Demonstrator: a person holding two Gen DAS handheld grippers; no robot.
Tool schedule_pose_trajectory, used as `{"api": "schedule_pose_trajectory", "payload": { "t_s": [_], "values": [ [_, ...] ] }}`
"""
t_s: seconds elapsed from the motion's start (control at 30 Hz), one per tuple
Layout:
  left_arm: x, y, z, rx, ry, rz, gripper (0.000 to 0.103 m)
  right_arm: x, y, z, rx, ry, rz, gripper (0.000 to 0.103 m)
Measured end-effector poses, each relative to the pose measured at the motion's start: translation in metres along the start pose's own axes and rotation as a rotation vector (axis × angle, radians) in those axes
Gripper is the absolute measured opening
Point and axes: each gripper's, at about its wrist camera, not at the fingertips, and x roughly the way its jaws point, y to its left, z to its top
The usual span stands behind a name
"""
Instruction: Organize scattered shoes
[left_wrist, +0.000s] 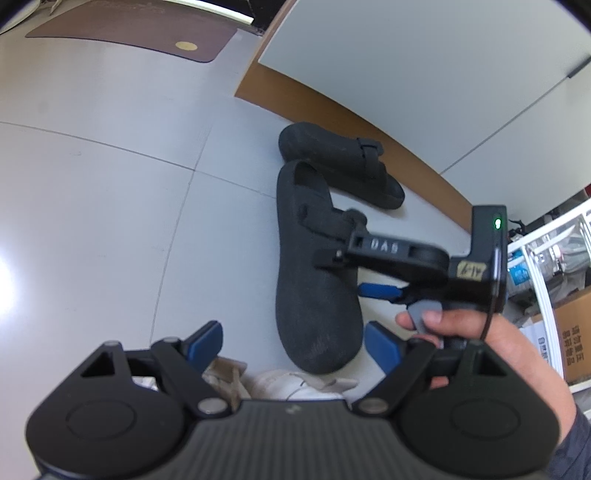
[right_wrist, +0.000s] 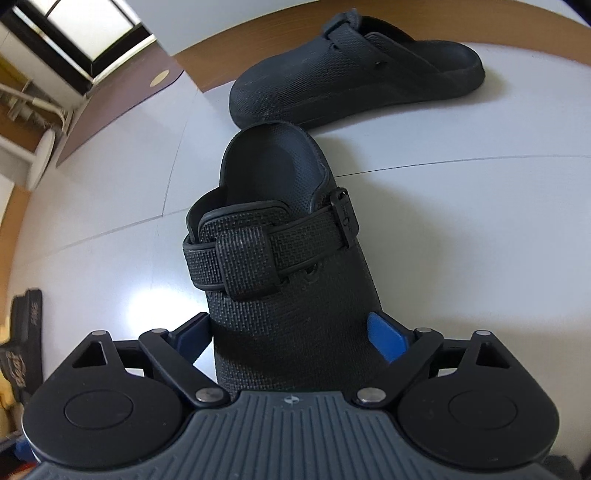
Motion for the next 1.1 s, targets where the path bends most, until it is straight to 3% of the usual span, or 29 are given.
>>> {"api": "schedule_pose_trajectory", "payload": {
  "t_s": [0.17, 0.33, 0.7, 0.8, 1.1],
  "values": [
    [0.0, 0.001, 0.0, 0.002, -0.002, -0.001, 0.086, 0.004, 0.012, -0.001, -0.01, -0.008, -0.001, 0.091],
    [0.001, 0.006, 0.0, -0.007, -0.01, 0.005, 0.086, 0.004, 0.017, -0.005, -0.034, 0.016, 0.055, 0.077],
    [0.006, 0.007, 0.004, -0.019, -0.016, 0.019, 0.086, 0.004, 0.005, -0.005, -0.093, 0.066, 0.094, 0.078],
    [0.006, 0.008, 0.005, -0.024, -0.02, 0.021, 0.086, 0.001, 0.006, -0.008, -0.103, -0.001, 0.08, 0.088],
    [0.005, 0.013, 0.003, -0.032, -0.02, 0.024, 0.086, 0.016, 0.035, -0.021, -0.297, -0.001, 0.022, 0.102]
  ]
}}
